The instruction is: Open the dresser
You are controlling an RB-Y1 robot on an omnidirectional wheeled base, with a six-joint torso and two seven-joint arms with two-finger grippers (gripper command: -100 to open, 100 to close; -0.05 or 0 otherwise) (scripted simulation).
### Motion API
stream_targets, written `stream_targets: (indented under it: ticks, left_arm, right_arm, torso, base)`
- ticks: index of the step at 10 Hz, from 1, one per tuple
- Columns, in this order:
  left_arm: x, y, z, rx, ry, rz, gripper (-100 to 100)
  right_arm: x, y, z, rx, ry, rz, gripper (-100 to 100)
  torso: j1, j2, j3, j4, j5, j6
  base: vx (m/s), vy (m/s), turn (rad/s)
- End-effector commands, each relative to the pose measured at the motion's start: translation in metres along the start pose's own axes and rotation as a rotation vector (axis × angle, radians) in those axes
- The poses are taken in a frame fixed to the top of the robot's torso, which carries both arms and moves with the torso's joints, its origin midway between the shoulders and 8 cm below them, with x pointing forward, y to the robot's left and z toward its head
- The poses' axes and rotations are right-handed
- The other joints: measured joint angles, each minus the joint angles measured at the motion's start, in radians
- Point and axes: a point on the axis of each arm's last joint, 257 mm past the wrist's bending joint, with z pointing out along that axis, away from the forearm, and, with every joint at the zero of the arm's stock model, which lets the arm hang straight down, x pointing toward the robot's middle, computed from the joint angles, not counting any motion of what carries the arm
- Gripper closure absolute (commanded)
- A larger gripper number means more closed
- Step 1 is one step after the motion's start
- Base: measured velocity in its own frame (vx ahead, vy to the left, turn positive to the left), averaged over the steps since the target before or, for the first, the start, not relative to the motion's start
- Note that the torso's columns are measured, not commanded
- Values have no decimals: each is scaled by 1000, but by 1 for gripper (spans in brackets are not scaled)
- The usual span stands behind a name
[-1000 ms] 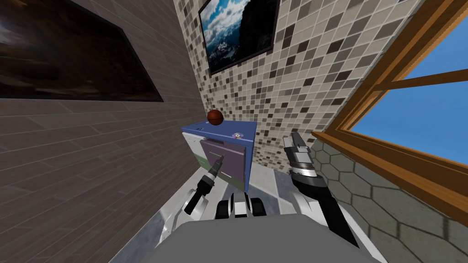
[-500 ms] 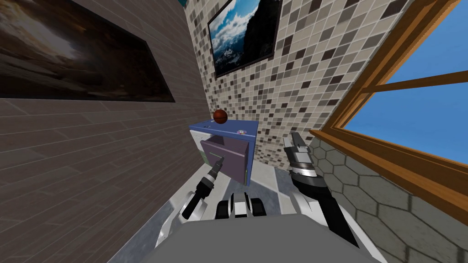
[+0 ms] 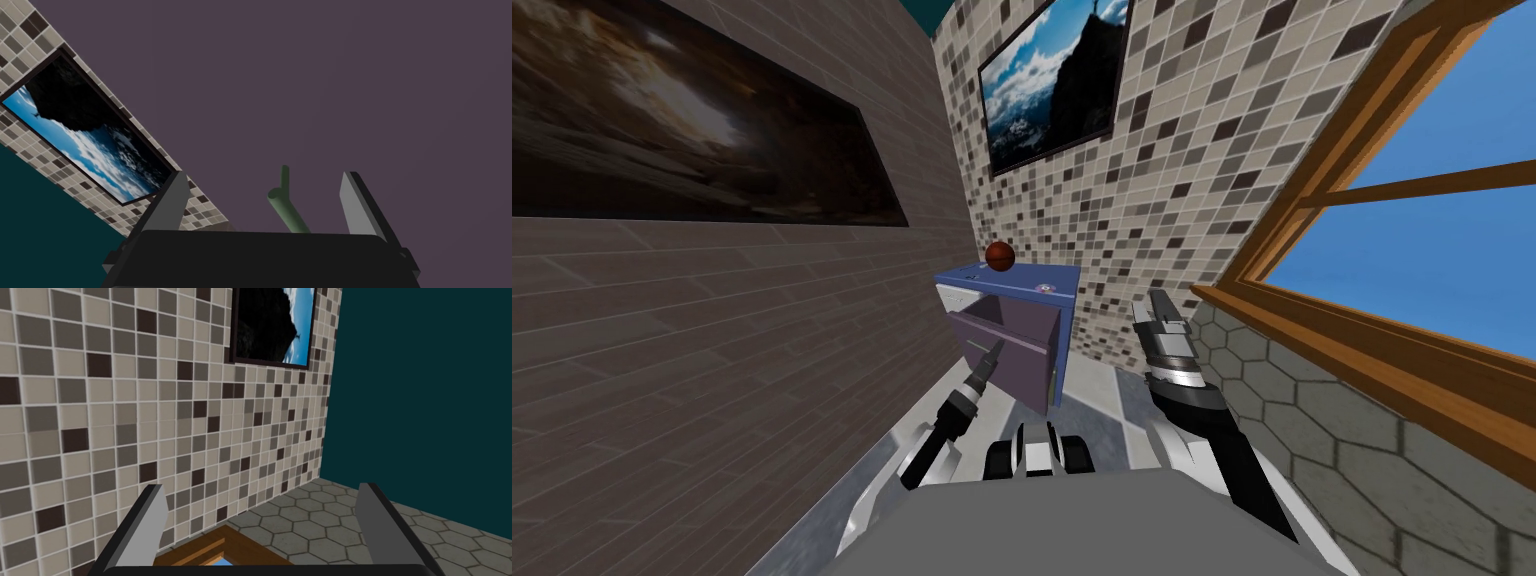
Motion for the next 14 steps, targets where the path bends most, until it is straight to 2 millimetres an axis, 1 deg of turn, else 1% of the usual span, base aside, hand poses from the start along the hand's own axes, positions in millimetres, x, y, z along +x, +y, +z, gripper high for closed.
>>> stream_targets:
  ticks: [1, 6, 7, 8, 9, 14]
  left_arm:
    - [-1, -15, -5, 2, 7, -1, -100]
    - [-3, -45, -16, 9, 25, -6, -100]
    - [-3, -46, -16, 10, 24, -6, -100]
    - [0, -36, -17, -11, 29, -11, -100]
    - [1, -34, -18, -14, 30, -13, 0]
    - [2, -30, -18, -25, 32, -14, 0]
  right_arm:
    - [0, 0, 0, 0, 0, 0, 0]
    - [0, 0, 0, 0, 0, 0, 0]
    - [0, 0, 0, 0, 0, 0, 0]
    - [0, 0, 0, 0, 0, 0, 0]
    - [0, 0, 0, 0, 0, 0, 0]
    - [0, 0, 0, 0, 0, 0, 0]
  torso:
    - [1, 2, 2, 1, 0, 0]
    - [1, 7, 4, 5, -1, -1]
    - [1, 8, 7, 8, -2, -3]
    - [2, 11, 8, 9, -2, -3]
    - [2, 11, 7, 7, -1, -2]
    - [1, 6, 4, 2, 0, -1]
  base:
    - [52, -14, 30]
    - [33, -6, 24]
    - [24, -8, 21]
    - [13, -4, 0]
    - [0, 0, 0]
    - [0, 0, 0]
